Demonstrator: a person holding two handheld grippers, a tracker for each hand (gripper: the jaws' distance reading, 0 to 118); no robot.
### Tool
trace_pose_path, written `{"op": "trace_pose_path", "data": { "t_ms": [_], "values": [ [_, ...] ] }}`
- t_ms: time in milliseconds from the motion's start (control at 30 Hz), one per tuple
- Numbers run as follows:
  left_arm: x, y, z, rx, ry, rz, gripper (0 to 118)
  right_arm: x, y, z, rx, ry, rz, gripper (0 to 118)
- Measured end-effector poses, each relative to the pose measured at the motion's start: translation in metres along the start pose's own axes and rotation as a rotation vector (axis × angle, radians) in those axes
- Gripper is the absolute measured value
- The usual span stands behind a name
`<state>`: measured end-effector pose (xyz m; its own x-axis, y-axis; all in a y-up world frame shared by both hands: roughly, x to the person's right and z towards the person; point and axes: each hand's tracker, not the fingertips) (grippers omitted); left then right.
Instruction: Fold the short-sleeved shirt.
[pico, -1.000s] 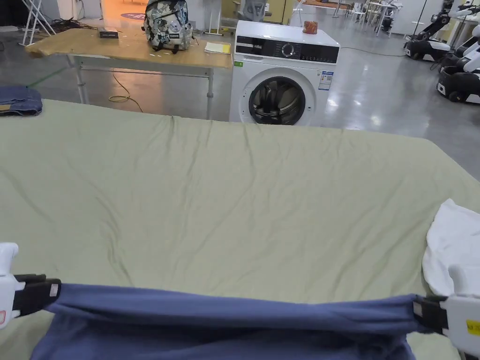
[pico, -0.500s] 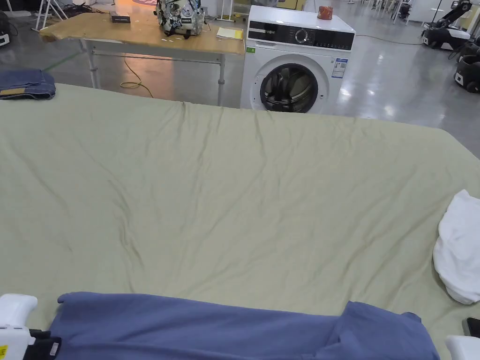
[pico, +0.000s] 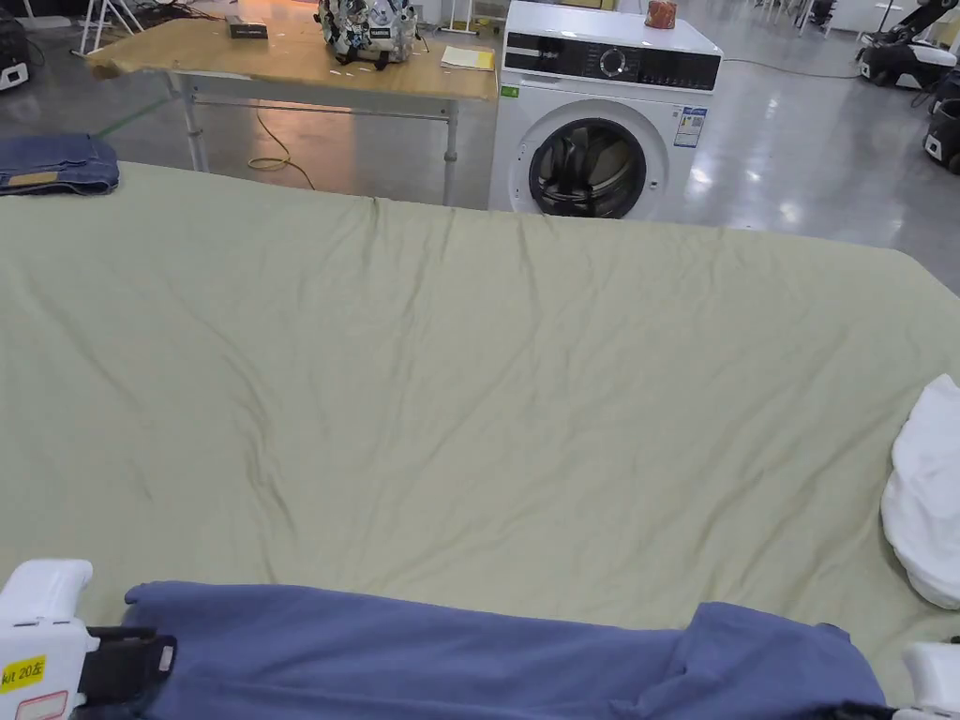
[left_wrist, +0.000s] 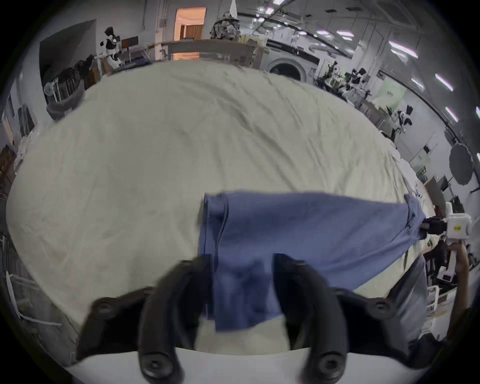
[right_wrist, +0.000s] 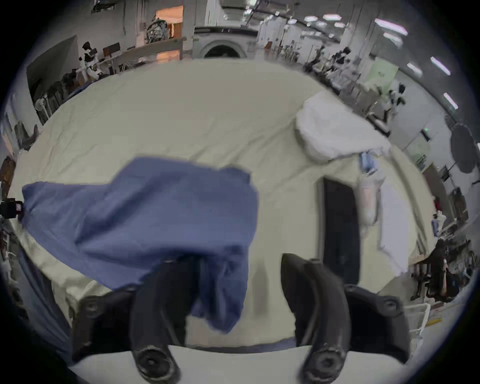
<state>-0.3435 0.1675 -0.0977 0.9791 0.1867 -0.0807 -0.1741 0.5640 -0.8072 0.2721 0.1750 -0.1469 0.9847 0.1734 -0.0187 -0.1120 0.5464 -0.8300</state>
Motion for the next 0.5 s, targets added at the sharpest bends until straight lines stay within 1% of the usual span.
{"op": "trace_pose_path", "data": {
  "t_ms": [33,100,200,233,300,333,367,400,500],
  "values": [
    [0.005,0.006,0.003,0.034,0.007,-0.017,64,0.000,0.007,0.007,0.042,0.001,-0.013,70],
    [0.014,0.017,0.007,0.098,-0.006,-0.027,64,-0.004,0.020,0.018,0.107,-0.004,-0.043,70],
    [0.030,0.035,0.011,0.200,-0.007,-0.029,64,-0.020,0.037,0.030,0.260,-0.033,-0.055,70],
    [0.039,0.041,0.012,0.251,0.011,-0.039,64,-0.027,0.043,0.035,0.351,-0.019,-0.063,70],
    [0.052,0.048,0.015,0.329,0.018,-0.071,64,-0.040,0.051,0.043,0.450,0.003,-0.088,70],
    [0.060,0.052,0.015,0.359,0.027,-0.079,64,-0.048,0.057,0.047,0.496,-0.004,-0.109,70],
    [0.067,0.055,0.016,0.393,0.033,-0.086,64,-0.054,0.060,0.050,0.551,0.019,-0.122,70],
    [0.074,0.057,0.018,0.435,0.033,-0.101,64,-0.060,0.063,0.053,0.601,0.047,-0.128,70],
    [0.088,0.062,0.017,0.556,0.069,-0.158,63,-0.084,0.072,0.062,0.732,0.058,-0.131,69]
  ]
}}
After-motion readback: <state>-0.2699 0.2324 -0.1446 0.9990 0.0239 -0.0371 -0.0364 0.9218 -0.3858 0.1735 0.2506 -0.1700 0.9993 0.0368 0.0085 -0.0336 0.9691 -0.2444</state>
